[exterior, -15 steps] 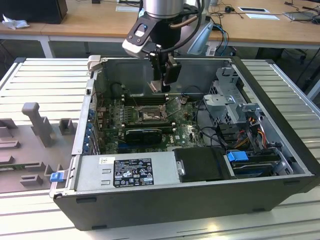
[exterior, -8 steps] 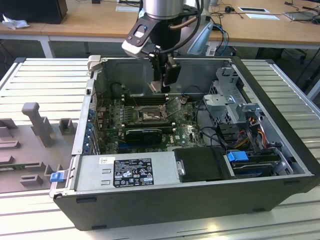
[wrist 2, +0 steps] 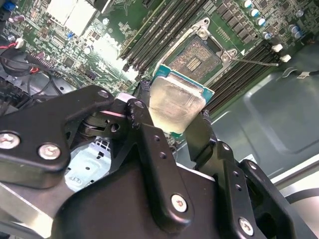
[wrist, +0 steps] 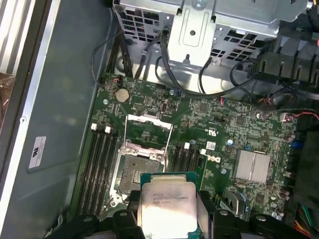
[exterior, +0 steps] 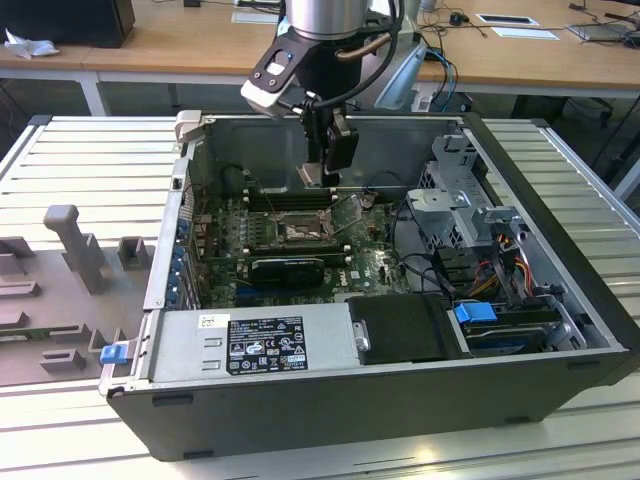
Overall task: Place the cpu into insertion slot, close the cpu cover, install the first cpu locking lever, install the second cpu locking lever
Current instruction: 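Place the cpu into insertion slot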
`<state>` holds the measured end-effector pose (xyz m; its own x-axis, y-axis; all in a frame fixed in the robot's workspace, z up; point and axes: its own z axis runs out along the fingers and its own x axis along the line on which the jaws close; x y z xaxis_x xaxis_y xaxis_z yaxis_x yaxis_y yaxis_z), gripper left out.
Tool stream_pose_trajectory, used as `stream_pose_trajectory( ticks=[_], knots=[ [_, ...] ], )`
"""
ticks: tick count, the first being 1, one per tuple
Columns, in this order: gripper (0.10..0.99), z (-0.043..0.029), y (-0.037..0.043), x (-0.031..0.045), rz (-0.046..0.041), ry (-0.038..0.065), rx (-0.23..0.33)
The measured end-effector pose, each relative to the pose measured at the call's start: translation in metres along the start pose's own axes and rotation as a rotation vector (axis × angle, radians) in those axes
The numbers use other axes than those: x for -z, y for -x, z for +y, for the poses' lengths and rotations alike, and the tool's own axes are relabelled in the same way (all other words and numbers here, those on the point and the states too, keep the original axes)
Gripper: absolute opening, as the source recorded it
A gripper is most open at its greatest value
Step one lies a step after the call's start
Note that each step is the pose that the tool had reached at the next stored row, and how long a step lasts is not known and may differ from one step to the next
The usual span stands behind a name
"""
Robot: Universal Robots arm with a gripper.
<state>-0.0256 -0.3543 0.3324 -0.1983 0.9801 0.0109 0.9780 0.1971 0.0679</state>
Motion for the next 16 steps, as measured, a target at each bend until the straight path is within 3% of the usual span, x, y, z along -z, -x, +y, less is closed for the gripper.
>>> stream_pose_trajectory(
  ticks=[8,16],
  knots=[
    [0.529,-0.0002,0.0,-0.0032,-0.0071,0.001,-0.104],
    [0.529,-0.0008,0.0001,-0.0116,-0.0076,0.001,-0.11]
  ],
)
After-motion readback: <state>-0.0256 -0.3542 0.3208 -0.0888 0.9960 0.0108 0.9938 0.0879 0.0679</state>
